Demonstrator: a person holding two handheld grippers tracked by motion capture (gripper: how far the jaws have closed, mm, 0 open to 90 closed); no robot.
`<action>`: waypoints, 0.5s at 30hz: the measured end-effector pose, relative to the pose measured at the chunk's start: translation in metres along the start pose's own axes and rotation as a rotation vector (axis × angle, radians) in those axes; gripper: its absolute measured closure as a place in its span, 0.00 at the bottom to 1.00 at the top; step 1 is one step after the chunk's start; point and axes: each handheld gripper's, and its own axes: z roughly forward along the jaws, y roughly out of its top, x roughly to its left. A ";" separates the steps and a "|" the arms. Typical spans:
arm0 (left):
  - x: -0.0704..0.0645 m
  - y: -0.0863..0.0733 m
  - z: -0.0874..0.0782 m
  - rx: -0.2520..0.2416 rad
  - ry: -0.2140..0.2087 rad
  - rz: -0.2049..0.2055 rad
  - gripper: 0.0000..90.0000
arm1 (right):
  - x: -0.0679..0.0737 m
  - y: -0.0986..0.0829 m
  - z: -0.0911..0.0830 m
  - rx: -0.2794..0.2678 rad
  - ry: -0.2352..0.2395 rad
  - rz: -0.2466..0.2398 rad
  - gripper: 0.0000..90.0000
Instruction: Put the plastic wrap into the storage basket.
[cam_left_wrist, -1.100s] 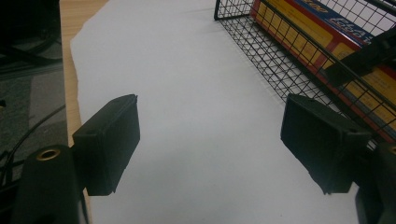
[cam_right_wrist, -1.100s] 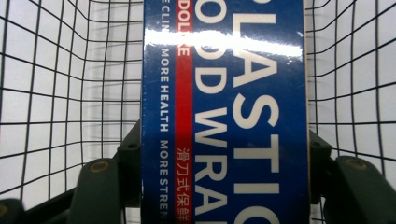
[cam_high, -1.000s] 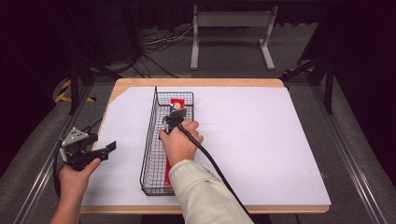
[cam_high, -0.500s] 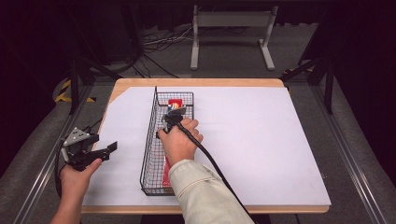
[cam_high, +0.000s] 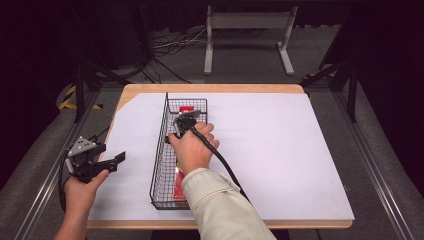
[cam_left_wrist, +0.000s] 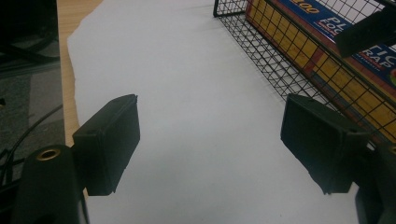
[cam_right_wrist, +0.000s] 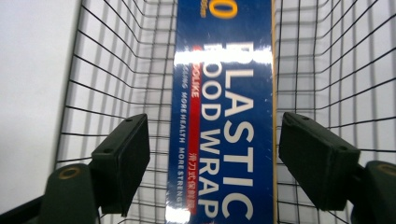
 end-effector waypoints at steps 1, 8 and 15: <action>0.000 0.001 0.000 0.000 0.000 0.001 0.23 | 0.001 0.001 -0.004 -0.008 0.004 -0.003 0.28; -0.002 0.003 0.002 0.004 -0.007 0.008 0.23 | 0.004 0.009 -0.027 -0.037 0.035 -0.018 0.27; -0.003 0.005 0.003 -0.002 -0.012 0.007 0.23 | 0.010 0.012 -0.047 -0.068 0.076 -0.069 0.26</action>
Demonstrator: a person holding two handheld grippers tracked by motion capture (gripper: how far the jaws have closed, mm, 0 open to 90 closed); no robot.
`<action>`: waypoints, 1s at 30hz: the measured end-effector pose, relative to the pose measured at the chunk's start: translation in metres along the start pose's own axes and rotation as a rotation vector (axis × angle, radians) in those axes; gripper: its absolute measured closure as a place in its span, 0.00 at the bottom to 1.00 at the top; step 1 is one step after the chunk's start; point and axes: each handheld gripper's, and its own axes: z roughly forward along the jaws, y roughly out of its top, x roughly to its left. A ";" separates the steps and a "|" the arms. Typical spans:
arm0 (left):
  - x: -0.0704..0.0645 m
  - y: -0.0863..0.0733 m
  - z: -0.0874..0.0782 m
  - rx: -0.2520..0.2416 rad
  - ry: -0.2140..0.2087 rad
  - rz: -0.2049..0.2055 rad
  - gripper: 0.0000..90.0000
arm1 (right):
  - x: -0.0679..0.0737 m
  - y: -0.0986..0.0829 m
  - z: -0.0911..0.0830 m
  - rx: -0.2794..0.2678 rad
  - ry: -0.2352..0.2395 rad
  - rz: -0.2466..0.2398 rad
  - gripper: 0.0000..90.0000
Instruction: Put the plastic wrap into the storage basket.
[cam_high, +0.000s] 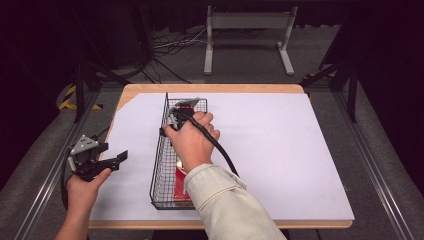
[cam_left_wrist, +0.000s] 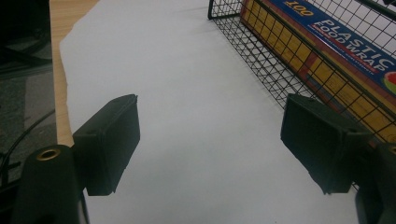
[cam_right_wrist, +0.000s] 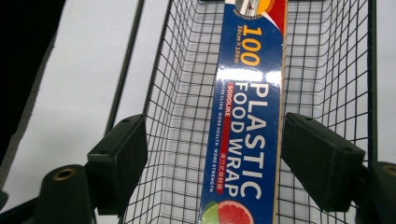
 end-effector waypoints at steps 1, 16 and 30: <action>0.000 0.000 0.000 -0.001 -0.002 0.004 0.23 | 0.000 0.000 -0.002 -0.002 0.009 -0.009 0.26; 0.002 -0.001 0.000 0.004 -0.004 -0.011 0.23 | -0.031 0.010 -0.032 -0.060 0.031 -0.054 0.23; 0.005 -0.002 0.000 0.009 0.000 -0.013 0.22 | -0.087 0.008 -0.055 -0.104 0.064 -0.145 0.18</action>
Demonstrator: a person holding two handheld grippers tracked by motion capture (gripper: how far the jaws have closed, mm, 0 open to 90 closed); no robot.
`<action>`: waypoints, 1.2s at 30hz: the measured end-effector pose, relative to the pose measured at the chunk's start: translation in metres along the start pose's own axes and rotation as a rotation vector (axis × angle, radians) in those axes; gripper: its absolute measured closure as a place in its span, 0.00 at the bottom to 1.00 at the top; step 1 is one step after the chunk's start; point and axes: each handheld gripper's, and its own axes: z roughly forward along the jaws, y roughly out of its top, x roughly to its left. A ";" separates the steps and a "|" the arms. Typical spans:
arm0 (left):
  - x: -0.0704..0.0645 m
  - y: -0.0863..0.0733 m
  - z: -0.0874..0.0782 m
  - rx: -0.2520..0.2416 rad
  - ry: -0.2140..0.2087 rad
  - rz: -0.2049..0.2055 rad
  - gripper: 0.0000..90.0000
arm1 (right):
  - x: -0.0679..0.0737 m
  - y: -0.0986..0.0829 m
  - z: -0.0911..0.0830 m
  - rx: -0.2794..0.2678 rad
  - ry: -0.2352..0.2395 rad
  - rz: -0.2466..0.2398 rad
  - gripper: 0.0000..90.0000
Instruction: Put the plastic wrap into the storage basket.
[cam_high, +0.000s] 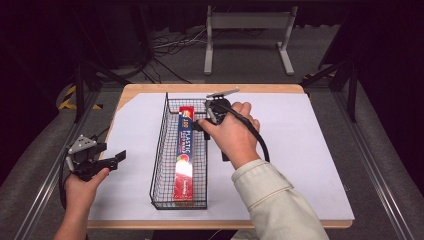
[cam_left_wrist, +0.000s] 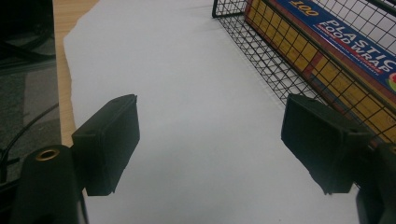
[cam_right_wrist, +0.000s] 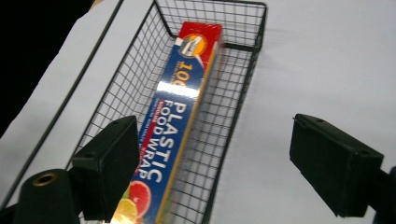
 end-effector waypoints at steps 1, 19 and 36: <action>-0.001 0.000 0.001 0.005 -0.001 0.000 0.22 | -0.011 -0.001 -0.006 -0.009 0.004 -0.010 0.18; -0.006 -0.001 0.007 0.027 -0.006 0.016 0.22 | -0.114 -0.027 -0.050 -0.084 0.022 -0.029 0.16; -0.003 -0.003 0.005 0.017 0.006 0.014 0.22 | -0.168 -0.046 -0.071 -0.162 0.048 -0.105 0.16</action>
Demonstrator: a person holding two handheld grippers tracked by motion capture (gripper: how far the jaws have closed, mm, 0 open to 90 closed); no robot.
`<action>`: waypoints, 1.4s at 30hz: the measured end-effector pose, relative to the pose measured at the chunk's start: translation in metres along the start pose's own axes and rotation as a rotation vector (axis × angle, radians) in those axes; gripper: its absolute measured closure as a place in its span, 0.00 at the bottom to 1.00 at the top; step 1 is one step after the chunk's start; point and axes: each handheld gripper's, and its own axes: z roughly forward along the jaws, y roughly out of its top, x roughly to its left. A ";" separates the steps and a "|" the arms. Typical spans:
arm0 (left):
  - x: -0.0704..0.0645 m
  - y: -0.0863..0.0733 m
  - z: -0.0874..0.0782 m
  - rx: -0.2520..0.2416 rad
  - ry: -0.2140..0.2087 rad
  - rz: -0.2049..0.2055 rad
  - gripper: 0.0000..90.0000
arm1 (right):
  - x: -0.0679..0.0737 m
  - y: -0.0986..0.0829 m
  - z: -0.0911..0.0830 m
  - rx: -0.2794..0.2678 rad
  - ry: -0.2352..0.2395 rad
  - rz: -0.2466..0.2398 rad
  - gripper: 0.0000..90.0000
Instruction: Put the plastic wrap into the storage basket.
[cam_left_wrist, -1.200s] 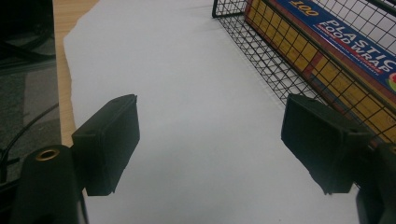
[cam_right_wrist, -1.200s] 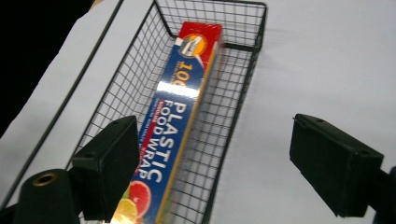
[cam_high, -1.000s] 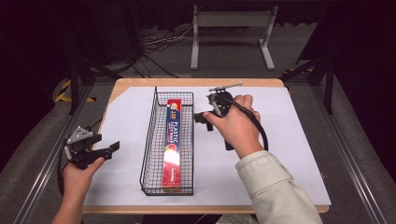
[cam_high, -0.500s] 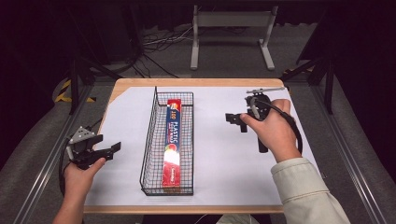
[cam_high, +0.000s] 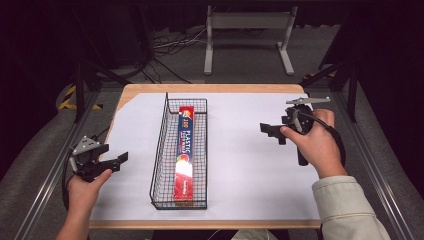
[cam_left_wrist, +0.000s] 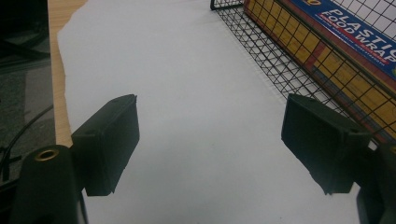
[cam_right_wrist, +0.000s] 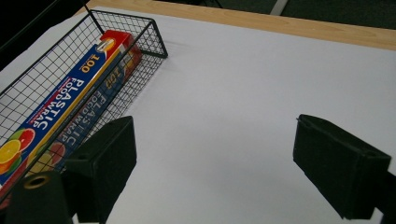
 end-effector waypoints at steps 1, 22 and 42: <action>0.000 0.000 0.000 0.000 0.000 0.000 0.22 | 0.000 0.000 0.000 0.000 0.000 0.000 0.16; 0.000 -0.014 -0.001 0.011 -0.028 0.031 0.20 | -0.055 -0.061 -0.002 -0.078 0.015 -0.106 0.16; -0.002 -0.027 0.001 0.017 -0.026 0.071 0.19 | -0.063 -0.133 0.026 -0.088 0.068 -0.137 0.15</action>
